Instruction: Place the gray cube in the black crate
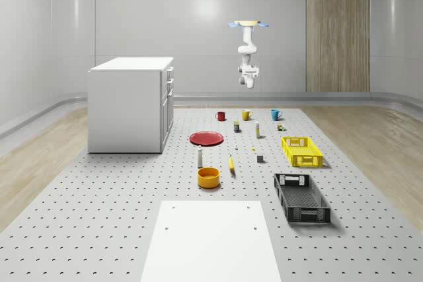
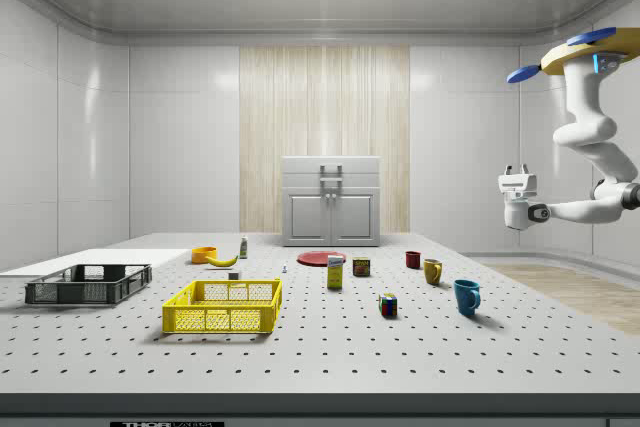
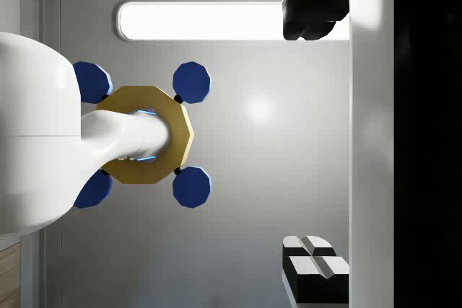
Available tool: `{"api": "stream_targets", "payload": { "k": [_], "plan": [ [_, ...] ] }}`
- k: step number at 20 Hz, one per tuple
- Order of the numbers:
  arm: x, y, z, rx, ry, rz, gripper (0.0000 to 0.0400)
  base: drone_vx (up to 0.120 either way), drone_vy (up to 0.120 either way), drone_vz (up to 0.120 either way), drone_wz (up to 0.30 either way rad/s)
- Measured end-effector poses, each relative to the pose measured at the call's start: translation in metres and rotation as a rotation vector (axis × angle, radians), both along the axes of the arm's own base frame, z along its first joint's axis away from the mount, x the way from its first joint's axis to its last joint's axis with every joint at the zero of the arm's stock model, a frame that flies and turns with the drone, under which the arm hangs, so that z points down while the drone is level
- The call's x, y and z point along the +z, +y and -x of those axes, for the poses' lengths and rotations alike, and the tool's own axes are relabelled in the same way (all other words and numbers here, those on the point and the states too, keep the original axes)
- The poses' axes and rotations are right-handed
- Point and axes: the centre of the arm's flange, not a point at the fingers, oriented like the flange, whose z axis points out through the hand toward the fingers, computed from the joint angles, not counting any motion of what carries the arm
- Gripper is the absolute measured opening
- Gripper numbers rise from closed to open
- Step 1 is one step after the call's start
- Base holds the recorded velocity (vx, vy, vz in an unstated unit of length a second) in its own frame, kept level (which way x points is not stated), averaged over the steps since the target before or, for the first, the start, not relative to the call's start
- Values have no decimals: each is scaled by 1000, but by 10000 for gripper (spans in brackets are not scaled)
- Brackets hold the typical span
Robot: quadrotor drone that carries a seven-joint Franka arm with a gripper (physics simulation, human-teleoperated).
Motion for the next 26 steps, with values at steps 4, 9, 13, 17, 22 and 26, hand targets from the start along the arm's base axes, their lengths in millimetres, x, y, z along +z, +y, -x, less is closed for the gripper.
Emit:
{"api": "stream_targets", "payload": {
  "k": [4, 9, 13, 17, 22, 26],
  "plan": [
    [30, 0, 4, 0, -3, 0, 400, 100, 0, 0, 0],
    [61, 0, 3, 0, -7, 0, 400, 120, 0, 0, 0],
    [78, 0, 1, 0, -10, 0, 400, 120, 0, 0, 0],
    [87, 0, 1, 0, -13, 0, 400, 120, 0, 0, 0],
    [91, 0, 0, 0, -17, 0, 400, 120, 0, 0, 0],
    [93, 0, 1, 0, -20, 0, 400, 120, 0, 0, 0]
  ]
}}
